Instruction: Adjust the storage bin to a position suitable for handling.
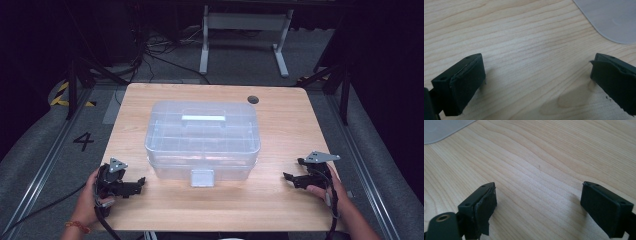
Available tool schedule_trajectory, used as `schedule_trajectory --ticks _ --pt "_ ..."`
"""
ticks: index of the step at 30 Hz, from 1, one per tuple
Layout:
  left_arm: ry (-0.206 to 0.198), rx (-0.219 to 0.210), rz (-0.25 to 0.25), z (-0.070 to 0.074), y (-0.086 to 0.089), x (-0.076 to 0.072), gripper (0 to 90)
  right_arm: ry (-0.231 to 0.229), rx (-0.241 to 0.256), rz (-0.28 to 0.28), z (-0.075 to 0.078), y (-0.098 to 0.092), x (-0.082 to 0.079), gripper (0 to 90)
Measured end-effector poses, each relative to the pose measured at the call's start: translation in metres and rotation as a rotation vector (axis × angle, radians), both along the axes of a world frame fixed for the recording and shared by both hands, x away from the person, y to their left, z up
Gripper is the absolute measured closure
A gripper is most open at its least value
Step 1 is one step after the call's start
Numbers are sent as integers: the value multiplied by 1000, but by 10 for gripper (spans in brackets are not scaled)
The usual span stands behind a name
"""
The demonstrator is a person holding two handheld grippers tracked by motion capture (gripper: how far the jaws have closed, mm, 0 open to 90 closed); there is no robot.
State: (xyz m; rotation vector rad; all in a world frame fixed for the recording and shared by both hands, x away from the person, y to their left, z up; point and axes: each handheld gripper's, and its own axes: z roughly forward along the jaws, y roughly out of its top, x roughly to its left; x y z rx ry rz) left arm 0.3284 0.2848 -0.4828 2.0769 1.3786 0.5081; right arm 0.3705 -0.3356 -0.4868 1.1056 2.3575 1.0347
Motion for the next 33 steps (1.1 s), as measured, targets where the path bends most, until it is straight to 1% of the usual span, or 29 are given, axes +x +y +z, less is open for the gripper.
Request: schedule_trajectory --ticks 1,3,4,7,9,12,13,14,15,17,19,22,24,26,29,30,31,33 --pt "0 -1 -16 0 0 3 0 0 0 0 0 0 0 135" --pt "1 3 -26 0 1 5 0 -1 -1 0 0 0 0 135" --pt "2 -3 -23 0 0 7 0 0 0 0 0 0 0 135" --pt "-6 -1 -41 0 0 11 0 0 1 -3 0 0 0 134" --pt "-7 -3 -24 -1 -1 10 1 1 0 -12 0 1 1 128" --pt "-3 4 -24 0 -1 7 2 2 -3 -18 0 1 1 123" --pt "-1 1 -40 0 -1 6 3 3 -4 -19 0 1 1 120" --pt "-5 7 -48 0 0 6 3 2 -8 -19 0 1 2 115" --pt "1 3 -54 0 0 5 3 2 -11 -19 1 1 2 115" --pt "-1 4 -53 0 0 4 3 10 -15 -12 1 -1 3 130" --pt "-2 0 -63 0 1 4 3 12 -10 -8 2 -2 3 155" --pt "-2 5 -98 0 3 4 3 12 -14 4 3 -2 4 179" --pt "-2 0 -105 0 4 4 3 -3 -15 7 4 -2 3 235" --pt "-1 1 -105 0 4 4 3 -8 -13 8 5 -2 3 239" --pt "2 3 -112 0 4 4 4 -33 19 10 10 -4 2 268" --pt "1 2 -113 0 5 4 5 -38 23 14 11 -5 2 276" --pt "-1 3 -115 0 5 4 5 -32 29 16 13 -4 2 276" --pt "-1 4 -115 0 5 4 5 -43 46 24 18 -4 2 288"
